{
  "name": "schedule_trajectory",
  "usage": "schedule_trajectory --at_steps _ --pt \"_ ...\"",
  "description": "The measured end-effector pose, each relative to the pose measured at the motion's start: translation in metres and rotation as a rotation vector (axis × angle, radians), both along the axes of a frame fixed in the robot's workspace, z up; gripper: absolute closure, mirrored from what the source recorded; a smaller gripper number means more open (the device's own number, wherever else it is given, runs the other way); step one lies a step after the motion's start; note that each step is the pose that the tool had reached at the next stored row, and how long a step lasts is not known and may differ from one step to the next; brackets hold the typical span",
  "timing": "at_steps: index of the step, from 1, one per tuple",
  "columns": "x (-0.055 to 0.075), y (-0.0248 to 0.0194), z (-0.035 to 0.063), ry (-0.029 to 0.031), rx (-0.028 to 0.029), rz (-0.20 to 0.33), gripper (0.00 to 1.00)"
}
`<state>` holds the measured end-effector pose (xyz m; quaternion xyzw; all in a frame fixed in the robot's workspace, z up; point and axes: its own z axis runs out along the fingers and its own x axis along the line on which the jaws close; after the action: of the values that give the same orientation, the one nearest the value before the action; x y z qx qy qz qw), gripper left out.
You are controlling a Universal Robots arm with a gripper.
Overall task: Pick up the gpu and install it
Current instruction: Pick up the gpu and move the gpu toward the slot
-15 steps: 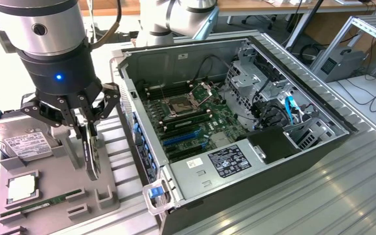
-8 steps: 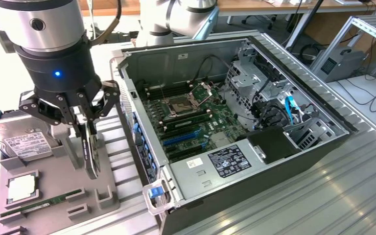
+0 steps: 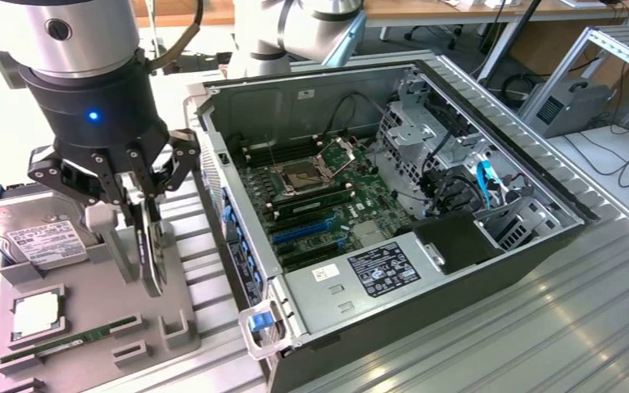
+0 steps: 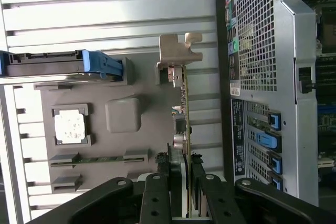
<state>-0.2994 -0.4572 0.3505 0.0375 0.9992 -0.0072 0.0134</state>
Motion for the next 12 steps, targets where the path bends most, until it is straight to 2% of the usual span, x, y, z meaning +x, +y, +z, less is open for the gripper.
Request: schedule_trajectory --at_steps 12 --pt "0.0 0.0 0.0093 0.0 -0.0001 0.0 0.73"
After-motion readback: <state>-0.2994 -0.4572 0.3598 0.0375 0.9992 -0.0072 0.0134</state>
